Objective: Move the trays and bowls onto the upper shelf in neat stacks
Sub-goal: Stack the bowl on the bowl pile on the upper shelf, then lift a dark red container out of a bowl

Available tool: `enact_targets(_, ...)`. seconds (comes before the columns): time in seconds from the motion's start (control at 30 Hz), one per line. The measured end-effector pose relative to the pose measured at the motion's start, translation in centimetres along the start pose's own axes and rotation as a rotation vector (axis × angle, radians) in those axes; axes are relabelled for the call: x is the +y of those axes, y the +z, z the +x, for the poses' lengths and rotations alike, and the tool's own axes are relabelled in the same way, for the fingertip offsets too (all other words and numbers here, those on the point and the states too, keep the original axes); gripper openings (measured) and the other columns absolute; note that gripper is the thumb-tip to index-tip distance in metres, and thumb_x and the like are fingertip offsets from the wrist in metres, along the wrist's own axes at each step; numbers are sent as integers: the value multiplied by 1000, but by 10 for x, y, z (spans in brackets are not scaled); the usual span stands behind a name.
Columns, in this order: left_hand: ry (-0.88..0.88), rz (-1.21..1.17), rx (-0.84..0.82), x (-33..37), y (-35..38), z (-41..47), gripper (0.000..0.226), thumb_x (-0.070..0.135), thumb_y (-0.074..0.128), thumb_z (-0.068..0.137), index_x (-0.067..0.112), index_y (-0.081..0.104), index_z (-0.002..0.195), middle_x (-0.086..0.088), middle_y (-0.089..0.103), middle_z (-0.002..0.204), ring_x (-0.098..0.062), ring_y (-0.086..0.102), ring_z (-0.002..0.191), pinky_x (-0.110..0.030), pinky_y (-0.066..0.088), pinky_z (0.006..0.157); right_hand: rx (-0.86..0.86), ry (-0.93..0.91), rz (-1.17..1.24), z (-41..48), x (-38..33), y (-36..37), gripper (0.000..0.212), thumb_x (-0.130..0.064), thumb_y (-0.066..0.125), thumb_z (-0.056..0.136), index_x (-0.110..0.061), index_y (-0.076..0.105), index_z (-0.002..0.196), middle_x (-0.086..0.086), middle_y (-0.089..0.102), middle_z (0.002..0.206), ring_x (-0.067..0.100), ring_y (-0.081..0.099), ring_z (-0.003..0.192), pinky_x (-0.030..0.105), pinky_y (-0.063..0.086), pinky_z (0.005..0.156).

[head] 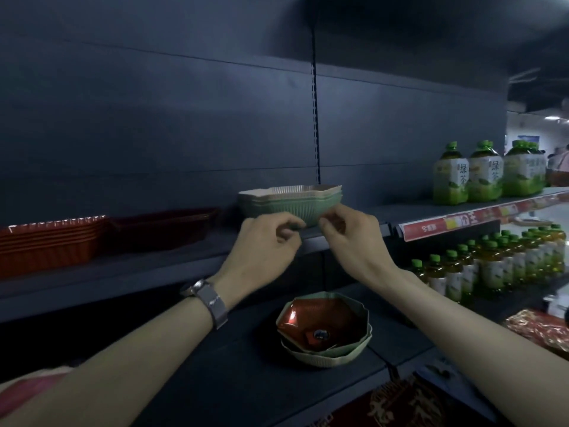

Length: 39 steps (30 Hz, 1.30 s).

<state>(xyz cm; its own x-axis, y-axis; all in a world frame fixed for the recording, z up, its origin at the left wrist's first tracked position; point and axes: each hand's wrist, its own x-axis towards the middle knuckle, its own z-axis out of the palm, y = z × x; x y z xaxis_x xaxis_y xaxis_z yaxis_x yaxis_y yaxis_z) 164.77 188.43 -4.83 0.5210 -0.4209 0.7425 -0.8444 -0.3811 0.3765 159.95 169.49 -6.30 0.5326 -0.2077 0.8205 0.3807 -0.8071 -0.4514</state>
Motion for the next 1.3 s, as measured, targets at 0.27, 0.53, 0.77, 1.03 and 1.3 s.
enact_targets(0.27, -147, -68, -176, -32, 50, -57, 24, 14, 67, 92, 27, 80, 108, 13, 78, 90, 9, 70, 76, -3, 48, 72, -66, 66, 135, -67, 21, 13, 9, -16, 67, 99, -18, 75, 95, -10, 73, 78, 7, 70, 76, 20, 53, 69)
enact_targets(0.53, -305, -66, -314, -85, 98, -86, 22, 17, 64, 96, 29, 80, 105, 10, 76, 86, -4, 72, 82, -15, 56, 75, -298, 256, -94, -113, 102, 27, 14, -18, 61, 96, -21, 68, 84, -9, 66, 73, 10, 62, 67, 26, 47, 56)
enact_targets(0.77, -390, 2, -473, -131, 150, -94, 25, 17, 61, 98, 32, 76, 112, 5, 72, 107, -9, 65, 102, -19, 55, 84, -509, 374, -308, -135, 182, 46, 21, -33, 56, 92, -24, 69, 106, 0, 66, 109, 23, 64, 95, 50, 58, 81)
enact_targets(1.03, -310, 106, -741, -137, 198, -78, 46, 25, 53, 107, 17, 50, 152, -4, 51, 149, -19, 48, 135, -24, 40, 107, -629, 152, -475, -135, 214, 75, 32, -27, 57, 102, -21, 63, 133, 2, 64, 131, 28, 50, 131, 42, 45, 102)
enact_targets(1.3, -309, 157, -798, -148, 220, -90, 50, 9, 41, 108, 17, 43, 157, -6, 38, 157, -21, 34, 147, -17, 21, 110, -714, 111, -523, -141, 218, 87, 34, -27, 43, 108, -23, 58, 138, 0, 61, 135, 23, 45, 136, 36, 30, 107)
